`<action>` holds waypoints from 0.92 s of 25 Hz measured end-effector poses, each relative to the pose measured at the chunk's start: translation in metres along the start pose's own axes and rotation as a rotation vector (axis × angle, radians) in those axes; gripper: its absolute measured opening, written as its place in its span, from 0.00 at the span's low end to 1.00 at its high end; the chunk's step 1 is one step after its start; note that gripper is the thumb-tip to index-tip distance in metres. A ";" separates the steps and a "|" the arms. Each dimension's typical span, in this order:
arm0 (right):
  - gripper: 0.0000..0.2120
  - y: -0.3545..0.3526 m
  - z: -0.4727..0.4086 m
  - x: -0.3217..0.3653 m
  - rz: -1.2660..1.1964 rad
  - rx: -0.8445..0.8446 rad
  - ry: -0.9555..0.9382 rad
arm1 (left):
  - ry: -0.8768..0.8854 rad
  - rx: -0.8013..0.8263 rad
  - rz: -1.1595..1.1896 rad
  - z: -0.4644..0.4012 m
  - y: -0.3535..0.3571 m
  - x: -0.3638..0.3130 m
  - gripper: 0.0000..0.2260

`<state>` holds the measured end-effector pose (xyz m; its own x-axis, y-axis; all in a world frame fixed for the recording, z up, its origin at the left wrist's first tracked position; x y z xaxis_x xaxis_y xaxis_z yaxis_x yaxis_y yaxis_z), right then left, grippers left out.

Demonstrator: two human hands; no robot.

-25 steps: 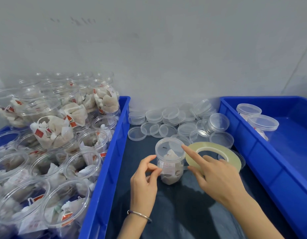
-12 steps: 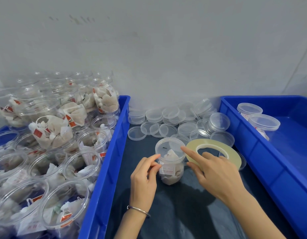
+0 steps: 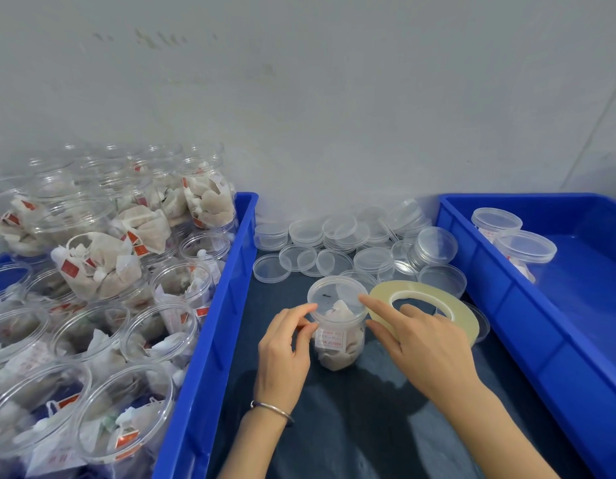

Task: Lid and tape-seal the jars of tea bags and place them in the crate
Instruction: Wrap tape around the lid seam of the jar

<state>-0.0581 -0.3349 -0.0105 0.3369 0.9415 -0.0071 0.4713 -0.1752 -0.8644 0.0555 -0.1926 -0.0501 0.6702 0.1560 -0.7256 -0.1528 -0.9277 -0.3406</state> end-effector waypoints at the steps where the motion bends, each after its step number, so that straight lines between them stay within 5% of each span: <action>1: 0.20 0.001 0.000 0.001 0.000 -0.004 0.004 | 0.031 0.001 -0.024 -0.002 -0.001 0.000 0.12; 5: 0.20 0.003 -0.003 0.006 0.024 -0.032 0.022 | 0.114 0.023 -0.034 -0.012 -0.002 0.008 0.09; 10: 0.21 0.004 -0.002 0.007 0.025 -0.015 0.047 | -0.205 0.259 0.387 -0.025 0.005 0.024 0.13; 13: 0.21 0.003 -0.003 0.009 0.028 -0.001 0.049 | -0.201 0.213 0.390 -0.027 0.001 0.029 0.14; 15: 0.20 0.002 -0.004 0.009 0.012 0.001 0.046 | -0.203 0.321 0.392 -0.019 0.008 0.027 0.12; 17: 0.21 0.002 -0.004 0.008 0.003 -0.006 0.043 | -0.236 0.415 0.354 -0.006 0.024 0.021 0.26; 21: 0.24 0.005 -0.007 0.001 0.098 0.044 0.026 | -0.335 0.207 0.213 -0.013 0.042 0.015 0.32; 23: 0.31 0.011 -0.007 -0.013 0.087 0.151 0.022 | -0.347 0.226 0.198 -0.022 0.042 0.018 0.31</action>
<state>-0.0512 -0.3509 -0.0165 0.3897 0.9178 -0.0756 0.3122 -0.2089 -0.9267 0.0771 -0.2365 -0.0646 0.3354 0.1229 -0.9340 -0.4341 -0.8598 -0.2690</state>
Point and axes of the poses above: each hand's wrist, its own z-axis away from the middle knuckle, its own y-axis out of the palm, x = y × z, the point moved 5 cm from there along -z, towards the middle knuckle, and after that the axes turned 3 degrees about -y, right-handed, at the moved point
